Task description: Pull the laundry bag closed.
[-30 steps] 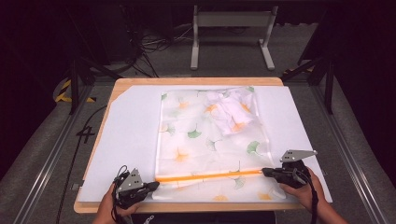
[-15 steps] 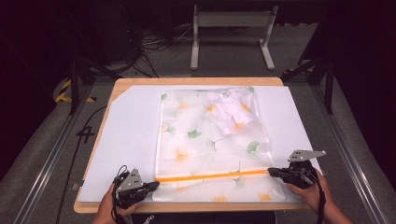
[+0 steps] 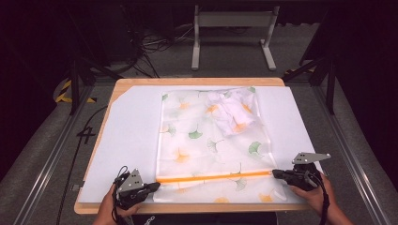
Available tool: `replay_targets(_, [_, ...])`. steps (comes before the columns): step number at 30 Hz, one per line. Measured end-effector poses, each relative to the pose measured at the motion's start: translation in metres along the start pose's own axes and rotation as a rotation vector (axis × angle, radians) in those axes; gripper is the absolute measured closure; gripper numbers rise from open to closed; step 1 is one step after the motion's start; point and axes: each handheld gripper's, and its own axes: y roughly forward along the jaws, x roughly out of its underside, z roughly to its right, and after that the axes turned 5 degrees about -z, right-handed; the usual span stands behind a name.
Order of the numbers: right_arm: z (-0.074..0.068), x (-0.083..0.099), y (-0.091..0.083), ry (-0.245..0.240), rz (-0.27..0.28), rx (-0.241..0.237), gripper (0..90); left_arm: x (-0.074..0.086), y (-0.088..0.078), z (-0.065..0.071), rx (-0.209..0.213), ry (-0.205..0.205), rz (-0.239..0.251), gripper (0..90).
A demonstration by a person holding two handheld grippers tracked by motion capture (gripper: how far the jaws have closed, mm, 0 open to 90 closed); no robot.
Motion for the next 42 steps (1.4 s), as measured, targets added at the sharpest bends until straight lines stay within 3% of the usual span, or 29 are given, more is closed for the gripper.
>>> replay_targets(10, [-0.001,0.002,-0.001,-0.025,0.021,-0.003,90.0,0.000,0.000,0.002,-0.007,0.003,-0.003,90.0])
replay_targets(12, [-0.001,0.003,-0.003,-0.032,0.032,-0.005,90.0,-0.001,-0.001,0.004,-0.023,0.020,-0.004,90.0])
replay_targets(16, [-0.010,0.005,-0.006,-0.081,0.068,0.064,88.3,0.000,-0.003,0.003,-0.022,0.027,-0.005,90.0])
replay_targets(25, [-0.015,0.006,-0.008,-0.106,0.097,0.102,82.2,0.000,-0.015,0.000,-0.056,0.027,0.033,90.0])
replay_targets(32, [-0.016,0.005,-0.015,-0.113,0.140,0.127,69.6,0.000,-0.024,-0.006,-0.073,0.015,0.076,87.3])
replay_targets(36, [-0.016,0.002,-0.020,-0.124,0.191,0.148,60.9,-0.003,-0.025,-0.011,-0.084,0.017,0.090,83.7])
replay_targets(39, [-0.016,-0.001,-0.021,-0.152,0.189,0.169,56.4,-0.005,-0.027,-0.015,-0.098,0.000,0.107,78.8])
replay_targets(42, [-0.016,-0.003,-0.022,-0.180,0.201,0.186,51.6,-0.008,-0.029,-0.020,-0.141,0.002,0.114,72.1])
